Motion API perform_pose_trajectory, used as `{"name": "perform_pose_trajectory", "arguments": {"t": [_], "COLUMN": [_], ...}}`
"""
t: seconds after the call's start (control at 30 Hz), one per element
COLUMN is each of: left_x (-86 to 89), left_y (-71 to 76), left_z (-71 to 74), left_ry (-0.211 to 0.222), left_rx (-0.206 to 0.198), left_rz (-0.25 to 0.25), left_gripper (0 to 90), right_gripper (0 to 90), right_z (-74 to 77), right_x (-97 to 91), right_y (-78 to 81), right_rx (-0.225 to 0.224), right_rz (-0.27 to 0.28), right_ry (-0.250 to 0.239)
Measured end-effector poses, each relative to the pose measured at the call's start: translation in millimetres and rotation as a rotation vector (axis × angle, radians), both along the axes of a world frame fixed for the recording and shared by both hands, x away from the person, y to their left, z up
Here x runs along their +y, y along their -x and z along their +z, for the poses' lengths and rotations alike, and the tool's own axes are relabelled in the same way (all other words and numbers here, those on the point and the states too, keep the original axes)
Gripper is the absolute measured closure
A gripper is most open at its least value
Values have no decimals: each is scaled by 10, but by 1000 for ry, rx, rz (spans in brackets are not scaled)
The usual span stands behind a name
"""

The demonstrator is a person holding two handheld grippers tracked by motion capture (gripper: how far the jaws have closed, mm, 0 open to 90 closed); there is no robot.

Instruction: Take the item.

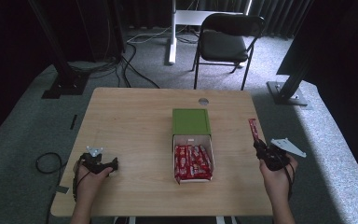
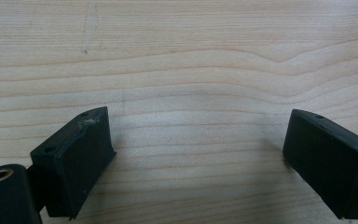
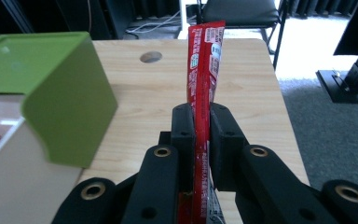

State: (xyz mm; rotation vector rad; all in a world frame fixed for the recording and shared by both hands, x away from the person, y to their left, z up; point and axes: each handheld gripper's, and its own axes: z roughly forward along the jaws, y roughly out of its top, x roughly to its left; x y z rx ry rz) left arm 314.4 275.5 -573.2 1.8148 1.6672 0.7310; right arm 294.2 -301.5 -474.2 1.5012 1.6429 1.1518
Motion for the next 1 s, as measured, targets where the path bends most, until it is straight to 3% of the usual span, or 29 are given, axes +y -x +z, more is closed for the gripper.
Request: {"name": "perform_pose_trajectory", "arguments": {"t": [0.53, 1.0], "left_x": [3, 3], "left_y": [0, 0], "left_z": [1, 1], "left_ry": [-3, -3], "left_rx": [1, 1], "left_rz": [-3, -3], "left_gripper": [90, 90], "right_gripper": [817, 817], "right_z": [-321, -599], "right_x": [-215, -336], "right_y": [-41, -94], "right_rx": [51, 133], "right_rz": [-69, -100], "right_ry": [-2, -19]}}
